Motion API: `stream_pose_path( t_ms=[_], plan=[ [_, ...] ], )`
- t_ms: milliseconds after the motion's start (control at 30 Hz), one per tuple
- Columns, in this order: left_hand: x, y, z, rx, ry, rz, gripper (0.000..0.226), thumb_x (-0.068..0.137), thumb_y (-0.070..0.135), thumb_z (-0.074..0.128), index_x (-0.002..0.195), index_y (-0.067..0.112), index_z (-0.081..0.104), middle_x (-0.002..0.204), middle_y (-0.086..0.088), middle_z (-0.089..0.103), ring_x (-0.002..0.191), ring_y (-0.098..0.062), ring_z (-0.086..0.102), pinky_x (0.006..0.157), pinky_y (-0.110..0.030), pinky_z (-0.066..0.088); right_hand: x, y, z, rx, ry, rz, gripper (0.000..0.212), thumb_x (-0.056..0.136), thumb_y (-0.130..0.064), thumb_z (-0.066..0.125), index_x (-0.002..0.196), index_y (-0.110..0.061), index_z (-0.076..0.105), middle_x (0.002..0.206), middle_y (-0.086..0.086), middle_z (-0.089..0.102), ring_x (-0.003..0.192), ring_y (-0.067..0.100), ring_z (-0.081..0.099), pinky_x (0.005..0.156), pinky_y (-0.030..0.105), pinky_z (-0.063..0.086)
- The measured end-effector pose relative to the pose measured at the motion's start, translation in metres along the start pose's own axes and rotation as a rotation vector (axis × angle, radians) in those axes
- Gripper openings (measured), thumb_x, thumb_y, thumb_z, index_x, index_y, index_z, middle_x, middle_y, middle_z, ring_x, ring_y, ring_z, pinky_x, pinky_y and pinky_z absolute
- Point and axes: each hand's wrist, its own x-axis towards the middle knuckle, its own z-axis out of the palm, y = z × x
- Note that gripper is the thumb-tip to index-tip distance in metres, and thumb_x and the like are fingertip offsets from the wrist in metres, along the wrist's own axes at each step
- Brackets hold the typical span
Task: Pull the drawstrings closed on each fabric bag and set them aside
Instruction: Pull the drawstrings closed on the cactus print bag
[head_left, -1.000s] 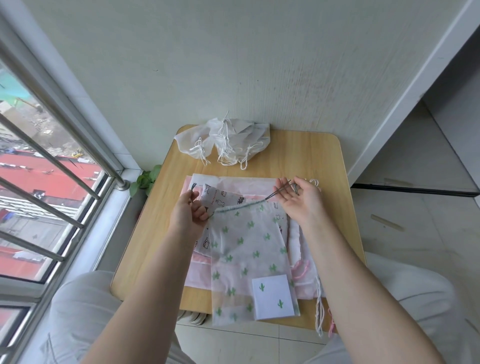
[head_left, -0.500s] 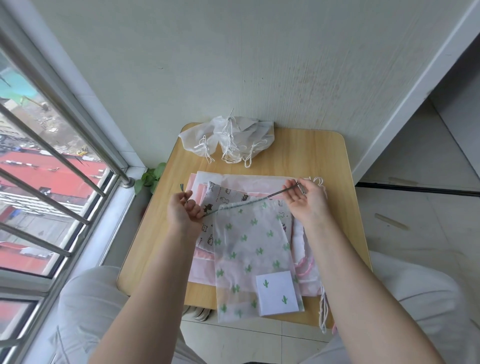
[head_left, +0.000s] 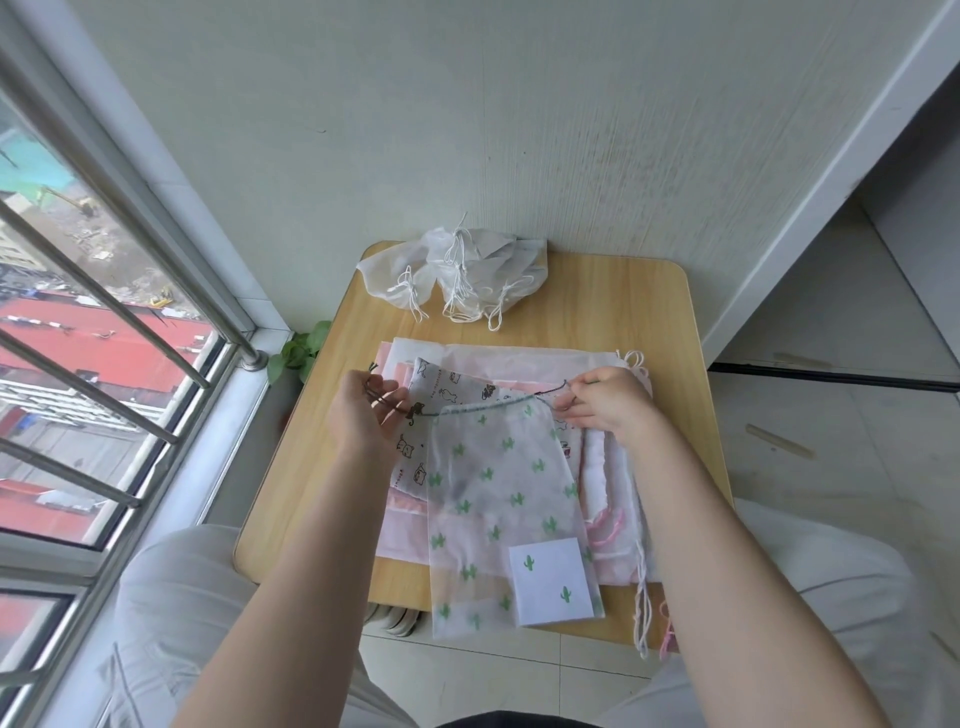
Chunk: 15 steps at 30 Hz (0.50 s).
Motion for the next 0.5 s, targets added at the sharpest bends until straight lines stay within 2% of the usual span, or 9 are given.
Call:
stream_pose_path(
  t_ms=[67,133,233,300,333,433,500],
  plan=[
    [-0.002,-0.001,0.004,0.002,-0.026,0.014,0.007,0.078,0.011,0.052,0.082,0.005,0.054,0.065,-0.008,0.058,0.056,-0.025,0.06,0.067,-0.033,0.056,-0.005,-0.007,0.002,-0.042,-0.064,0.012,0.009,0.101,-0.003,0.044,0.104,0.0,0.052,0.087,0.016,0.07,0.082,0.033,0.069,0.077,0.036,0.057],
    [-0.003,-0.001,0.008,-0.011,-0.032,0.009,0.007,0.082,0.009,0.05,0.086,0.005,0.053,0.059,-0.007,0.053,0.048,-0.022,0.054,0.069,-0.035,0.057,-0.006,-0.012,0.004,-0.025,-0.035,-0.02,0.012,0.102,-0.003,0.042,0.095,0.0,0.052,0.087,0.017,0.069,0.079,0.031,0.069,0.073,0.034,0.057],
    [-0.003,0.001,0.009,-0.002,0.019,-0.021,0.006,0.089,0.009,0.049,0.086,0.007,0.054,0.049,0.0,0.037,0.039,-0.013,0.034,0.05,-0.027,0.051,-0.004,-0.014,0.001,0.052,0.029,-0.057,0.022,0.102,-0.004,0.041,0.082,-0.002,0.051,0.08,0.016,0.069,0.064,0.023,0.069,0.06,0.029,0.058],
    [0.0,0.004,0.005,0.102,0.078,-0.015,0.009,0.094,0.011,0.051,0.089,0.009,0.058,0.05,0.003,0.033,0.038,-0.01,0.027,0.038,-0.021,0.035,0.0,-0.011,-0.002,0.07,0.106,-0.077,0.022,0.102,-0.007,0.042,0.082,-0.005,0.05,0.075,0.016,0.069,0.061,0.023,0.069,0.059,0.03,0.058],
    [0.0,0.005,0.004,0.195,0.099,0.017,0.012,0.096,0.014,0.05,0.09,0.01,0.061,0.053,0.004,0.034,0.04,-0.01,0.027,0.036,-0.02,0.029,0.002,-0.009,-0.003,0.094,0.166,-0.093,0.023,0.102,-0.009,0.043,0.081,-0.006,0.051,0.073,0.014,0.069,0.06,0.022,0.069,0.058,0.03,0.058],
    [-0.001,0.004,0.003,0.509,0.139,0.167,0.024,0.097,0.021,0.045,0.093,0.015,0.068,0.064,0.001,0.042,0.05,-0.014,0.035,0.045,-0.023,0.033,0.005,-0.009,-0.003,0.384,0.278,-0.105,0.024,0.101,-0.015,0.049,0.079,-0.006,0.053,0.072,0.012,0.065,0.062,0.021,0.065,0.063,0.03,0.058],
    [-0.003,0.003,0.004,0.641,0.128,0.264,0.027,0.097,0.023,0.045,0.093,0.015,0.071,0.066,0.0,0.048,0.056,-0.017,0.041,0.057,-0.028,0.039,0.003,-0.013,-0.003,0.712,0.188,-0.041,0.022,0.103,-0.021,0.047,0.088,-0.005,0.052,0.084,0.014,0.064,0.076,0.024,0.066,0.08,0.036,0.058]
  ],
)
